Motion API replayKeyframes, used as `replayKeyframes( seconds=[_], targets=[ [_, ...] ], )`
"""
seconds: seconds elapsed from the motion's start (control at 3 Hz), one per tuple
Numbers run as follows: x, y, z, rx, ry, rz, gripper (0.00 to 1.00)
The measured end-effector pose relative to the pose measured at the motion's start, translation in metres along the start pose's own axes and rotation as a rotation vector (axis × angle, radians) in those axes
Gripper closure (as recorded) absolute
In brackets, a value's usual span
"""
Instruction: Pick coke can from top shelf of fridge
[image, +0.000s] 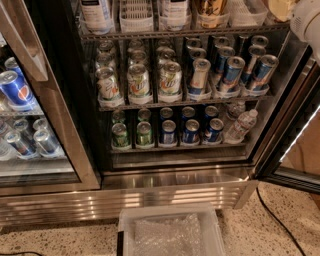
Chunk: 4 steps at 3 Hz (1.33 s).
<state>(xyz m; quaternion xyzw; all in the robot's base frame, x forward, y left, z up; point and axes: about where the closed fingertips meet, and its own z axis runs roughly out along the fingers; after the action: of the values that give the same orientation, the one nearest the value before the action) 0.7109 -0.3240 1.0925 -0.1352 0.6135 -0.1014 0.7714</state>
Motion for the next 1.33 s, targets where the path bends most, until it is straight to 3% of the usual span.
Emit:
replayKeyframes(
  seconds=[0.33, 0.67, 1.0, 1.33],
  targets=[
    [0.007, -0.002, 0.005, 0.006, 0.022, 0.01, 0.46],
    [0.006, 0.0, 0.023, -0.02, 0.024, 0.006, 0.39],
    [0.004, 0.001, 0.03, -0.027, 0.02, 0.01, 0.42],
    [0.004, 0.001, 0.03, -0.028, 0.02, 0.01, 0.61]
  ],
)
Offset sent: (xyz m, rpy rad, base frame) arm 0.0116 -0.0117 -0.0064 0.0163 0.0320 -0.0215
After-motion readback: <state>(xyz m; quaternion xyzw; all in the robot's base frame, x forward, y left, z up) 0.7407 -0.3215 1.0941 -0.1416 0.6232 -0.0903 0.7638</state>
